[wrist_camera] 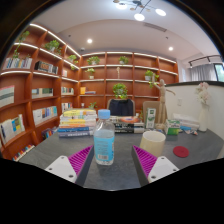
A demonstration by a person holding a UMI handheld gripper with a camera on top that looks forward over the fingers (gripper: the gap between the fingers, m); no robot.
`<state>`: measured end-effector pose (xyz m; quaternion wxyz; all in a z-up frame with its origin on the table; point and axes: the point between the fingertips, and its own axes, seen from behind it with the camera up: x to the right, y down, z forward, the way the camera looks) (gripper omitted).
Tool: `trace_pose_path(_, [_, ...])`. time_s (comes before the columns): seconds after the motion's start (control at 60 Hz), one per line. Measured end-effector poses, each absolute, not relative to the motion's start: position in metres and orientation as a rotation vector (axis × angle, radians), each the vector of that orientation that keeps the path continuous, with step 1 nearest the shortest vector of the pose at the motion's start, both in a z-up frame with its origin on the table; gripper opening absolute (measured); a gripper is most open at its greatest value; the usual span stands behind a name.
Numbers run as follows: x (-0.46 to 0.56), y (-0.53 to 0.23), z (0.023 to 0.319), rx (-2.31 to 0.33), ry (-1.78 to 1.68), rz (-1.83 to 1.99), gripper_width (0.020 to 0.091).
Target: Pour water
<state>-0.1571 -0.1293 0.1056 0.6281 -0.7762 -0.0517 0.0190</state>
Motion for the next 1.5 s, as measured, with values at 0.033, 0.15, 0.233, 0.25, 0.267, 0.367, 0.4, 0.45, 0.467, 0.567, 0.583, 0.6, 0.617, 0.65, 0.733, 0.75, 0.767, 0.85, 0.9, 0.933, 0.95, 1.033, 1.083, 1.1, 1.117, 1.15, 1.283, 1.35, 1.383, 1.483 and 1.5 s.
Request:
trace_pose_path(0.033, [-0.186,-0.098,0.086,-1.771,-0.103,0.075,0.0761])
trace_pose_path(0.15, [-0.212,-0.056,0.076,-1.775,-0.094,0.123,0.076])
trace_pose_path(0.233, [-0.214,-0.04,0.075,-1.791,-0.086,0.11,0.076])
trace_pose_path(0.25, [-0.214,-0.038,0.075,-1.793,-0.085,0.107,0.0759])
trace_pose_path(0.267, [-0.214,-0.035,0.075,-1.794,-0.083,0.105,0.0758])
trace_pose_path(0.367, [-0.216,-0.022,0.075,-1.795,-0.072,0.116,0.0647])
trace_pose_path(0.4, [-0.216,-0.019,0.076,-1.793,-0.067,0.118,0.0447])
trace_pose_path(0.45, [-0.218,-0.018,0.074,-1.803,-0.089,0.109,0.0406])
trace_pose_path(0.467, [-0.218,-0.018,0.074,-1.807,-0.086,0.108,0.0403])
trace_pose_path(0.567, [-0.212,-0.018,0.075,-1.813,-0.058,0.098,0.0346])
trace_pose_path(0.583, [-0.212,-0.018,0.075,-1.811,-0.053,0.102,0.0316])
trace_pose_path(0.6, [-0.211,-0.018,0.075,-1.81,-0.045,0.105,0.0315])
trace_pose_path(0.617, [-0.211,-0.018,0.076,-1.808,-0.035,0.11,0.0315])
trace_pose_path(0.65, [-0.21,-0.019,0.076,-1.807,-0.026,0.118,0.0315])
trace_pose_path(0.733, [-0.203,-0.019,0.077,-1.812,0.001,0.12,0.0314])
trace_pose_path(0.75, [-0.202,-0.019,0.077,-1.816,0.011,0.121,0.0314])
trace_pose_path(0.767, [-0.2,-0.019,0.077,-1.82,0.025,0.126,0.0314])
trace_pose_path(0.85, [-0.2,-0.017,0.081,-1.815,0.123,0.243,0.0315])
trace_pose_path(0.9, [-0.202,-0.015,0.089,-1.792,0.217,0.376,0.0315])
trace_pose_path(0.933, [-0.203,-0.014,0.098,-1.76,0.285,0.475,0.0314])
trace_pose_path(0.95, [-0.204,-0.013,0.103,-1.742,0.32,0.525,0.0314])
trace_pose_path(1.033, [-0.201,-0.01,0.122,-1.643,0.512,0.763,0.0314])
trace_pose_path(1.083, [-0.197,-0.009,0.133,-1.576,0.62,0.892,0.0313])
trace_pose_path(1.1, [-0.195,-0.009,0.135,-1.555,0.656,0.933,0.0315])
trace_pose_path(1.117, [-0.191,-0.007,0.138,-1.536,0.694,0.975,0.0316])
trace_pose_path(1.15, [-0.186,-0.004,0.142,-1.488,0.76,1.039,0.0325])
trace_pose_path(1.283, [-0.169,-0.004,0.157,-1.308,0.994,1.263,0.0323])
trace_pose_path(1.35, [-0.16,-0.003,0.164,-1.199,1.093,1.38,0.0324])
trace_pose_path(1.383, [-0.157,-0.003,0.166,-1.143,1.147,1.451,0.0324])
trace_pose_path(1.483, [-0.144,-0.007,0.168,-1.01,1.301,1.605,0.0323])
trace_pose_path(1.5, [-0.142,-0.007,0.166,-0.996,1.322,1.616,0.0325])
